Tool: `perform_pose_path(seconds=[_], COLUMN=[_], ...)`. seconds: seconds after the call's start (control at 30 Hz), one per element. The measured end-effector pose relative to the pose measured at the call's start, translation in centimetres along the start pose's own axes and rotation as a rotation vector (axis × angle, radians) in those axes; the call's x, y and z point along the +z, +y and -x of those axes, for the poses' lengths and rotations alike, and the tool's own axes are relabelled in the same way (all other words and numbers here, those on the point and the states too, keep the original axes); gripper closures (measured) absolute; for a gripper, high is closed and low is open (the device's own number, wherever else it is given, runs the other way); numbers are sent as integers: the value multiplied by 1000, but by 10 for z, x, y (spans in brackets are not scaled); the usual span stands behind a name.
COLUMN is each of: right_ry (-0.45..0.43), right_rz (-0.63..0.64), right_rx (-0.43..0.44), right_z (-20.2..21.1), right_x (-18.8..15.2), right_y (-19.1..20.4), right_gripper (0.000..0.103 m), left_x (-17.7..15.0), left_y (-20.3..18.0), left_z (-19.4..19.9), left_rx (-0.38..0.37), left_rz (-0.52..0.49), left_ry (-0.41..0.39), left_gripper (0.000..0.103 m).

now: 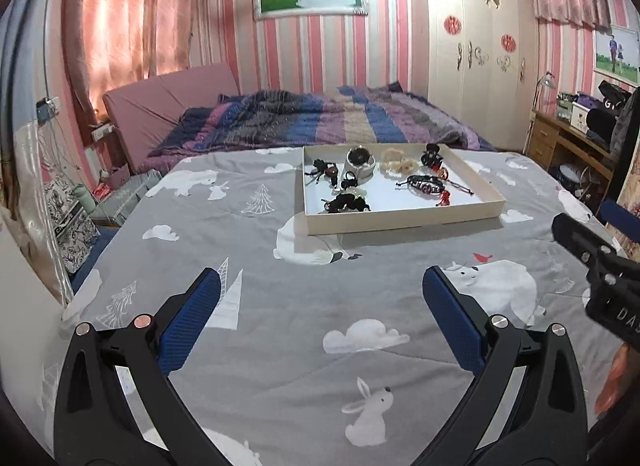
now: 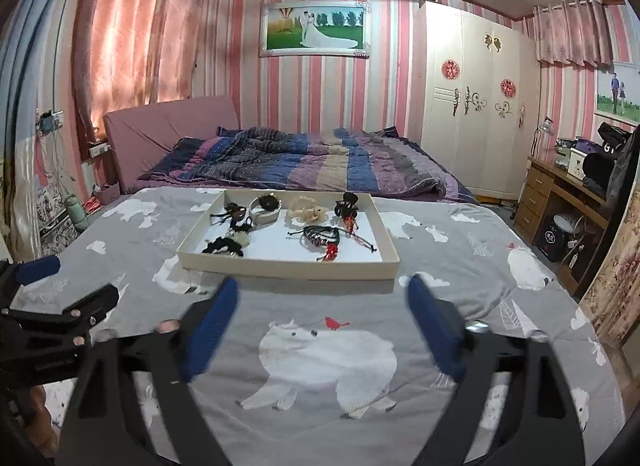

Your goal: Organize jewelry

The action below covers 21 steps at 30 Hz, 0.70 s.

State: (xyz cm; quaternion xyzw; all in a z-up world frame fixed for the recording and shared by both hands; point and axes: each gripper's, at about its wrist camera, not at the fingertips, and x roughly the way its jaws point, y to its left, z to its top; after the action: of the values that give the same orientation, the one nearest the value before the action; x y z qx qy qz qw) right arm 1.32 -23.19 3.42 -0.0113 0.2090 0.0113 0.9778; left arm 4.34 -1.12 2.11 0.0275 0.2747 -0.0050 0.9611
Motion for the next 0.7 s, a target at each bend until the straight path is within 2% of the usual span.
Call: perform_pose_path(seconds=[0.13,0.33,0.5,0.7], right_ry=[-39,-32,-10,0], right_rz=[-26,-25,-21,-30], right_rx=[-18,-49,-46,-23], right_z=[12,16,20,28], right_x=[-10,-18,-25,-30], right_y=[-2,-3,0,3], right_gripper=[10,7,6,6], left_x=[-10,-17,-18,-20], left_y=[-8,-10,-1,4], left_z=[15,35,39,37], left_rx=[22,7,-8,17], left_rz=[-22,-7,51,48], left_ry=[-47,-99,-85,-69], left_gripper=[3,3,3,3])
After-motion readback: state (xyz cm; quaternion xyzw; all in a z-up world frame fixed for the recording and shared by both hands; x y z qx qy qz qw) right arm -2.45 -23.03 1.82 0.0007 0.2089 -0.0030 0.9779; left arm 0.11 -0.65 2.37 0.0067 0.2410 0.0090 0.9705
